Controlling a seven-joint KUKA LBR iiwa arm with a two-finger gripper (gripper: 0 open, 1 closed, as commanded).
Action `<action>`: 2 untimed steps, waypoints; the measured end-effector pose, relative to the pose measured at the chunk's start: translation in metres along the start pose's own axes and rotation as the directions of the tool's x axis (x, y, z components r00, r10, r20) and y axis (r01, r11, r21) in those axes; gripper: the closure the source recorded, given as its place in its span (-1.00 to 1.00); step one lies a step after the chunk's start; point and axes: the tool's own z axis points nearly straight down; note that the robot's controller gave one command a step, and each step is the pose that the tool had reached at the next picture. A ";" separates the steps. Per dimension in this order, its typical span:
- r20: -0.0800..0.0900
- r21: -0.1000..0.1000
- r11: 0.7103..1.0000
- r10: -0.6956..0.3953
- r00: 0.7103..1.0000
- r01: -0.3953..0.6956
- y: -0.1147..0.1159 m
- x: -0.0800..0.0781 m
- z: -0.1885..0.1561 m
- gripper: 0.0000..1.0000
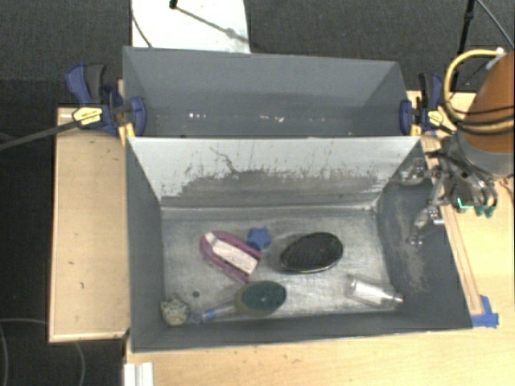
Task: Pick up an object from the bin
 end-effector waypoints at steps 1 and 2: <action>0.001 -0.004 0.999 0.036 0.999 -0.036 0.062 -0.023 0.078 -1.00; 0.010 0.002 0.988 -0.157 0.988 0.157 0.121 0.004 0.154 -1.00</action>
Offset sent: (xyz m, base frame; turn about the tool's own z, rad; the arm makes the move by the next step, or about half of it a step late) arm 0.0227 0.0565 -0.0734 0.0419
